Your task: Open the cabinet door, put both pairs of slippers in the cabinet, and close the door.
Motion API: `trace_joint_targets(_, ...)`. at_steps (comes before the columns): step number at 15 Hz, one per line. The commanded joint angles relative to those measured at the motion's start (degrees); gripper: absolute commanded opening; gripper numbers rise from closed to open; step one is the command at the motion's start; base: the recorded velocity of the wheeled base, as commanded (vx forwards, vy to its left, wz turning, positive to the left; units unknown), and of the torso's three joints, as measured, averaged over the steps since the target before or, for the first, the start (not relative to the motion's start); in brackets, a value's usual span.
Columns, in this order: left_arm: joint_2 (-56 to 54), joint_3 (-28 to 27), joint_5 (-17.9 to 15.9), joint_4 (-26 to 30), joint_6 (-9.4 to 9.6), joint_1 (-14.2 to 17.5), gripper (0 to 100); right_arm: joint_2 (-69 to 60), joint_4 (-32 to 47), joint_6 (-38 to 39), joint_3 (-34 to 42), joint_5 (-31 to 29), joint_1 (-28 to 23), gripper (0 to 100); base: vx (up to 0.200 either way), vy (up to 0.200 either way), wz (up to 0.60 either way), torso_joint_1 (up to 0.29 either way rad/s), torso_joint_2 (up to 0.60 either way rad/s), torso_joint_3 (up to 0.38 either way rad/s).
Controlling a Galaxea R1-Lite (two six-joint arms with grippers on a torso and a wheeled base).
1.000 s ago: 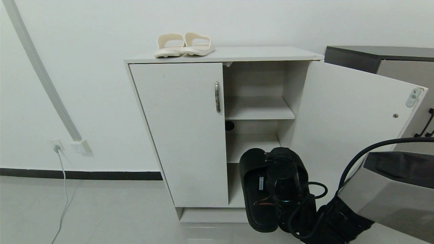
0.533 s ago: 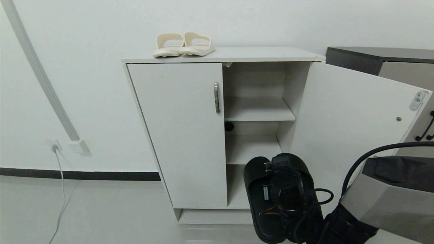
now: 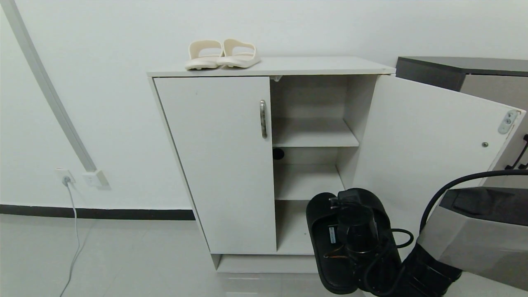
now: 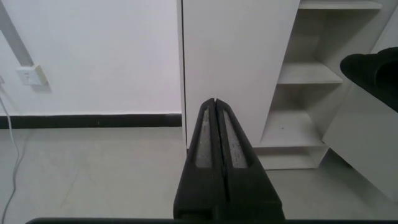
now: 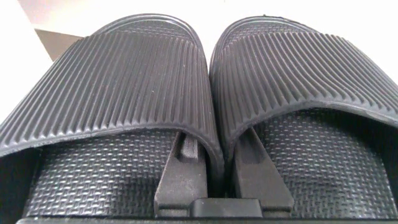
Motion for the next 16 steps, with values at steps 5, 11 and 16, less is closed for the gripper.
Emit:
trace_joint_targets(5, 0.09, 0.02, 0.0, -0.01, -0.11, 0.04, 0, 1.21, -0.04, -0.62, 0.06, -0.02, -2.08, 0, 0.0, 0.0, 0.0, 0.0, 0.0, 0.0)
trace_joint_targets(11, 0.09, 0.02, 0.09, -0.01, -0.11, 0.04, 0, 1.3, 0.05, -0.89, 0.06, -0.02, -3.14, 0, 0.0, 0.0, 0.0, 0.0, 0.0, 0.0)
trace_joint_targets(16, 0.09, 0.02, 0.09, -0.01, -0.11, 0.04, 0, 1.3, -0.04, -1.15, 0.06, -0.02, -3.31, 0, 0.0, 0.0, 0.0, 0.0, 0.0, 0.0)
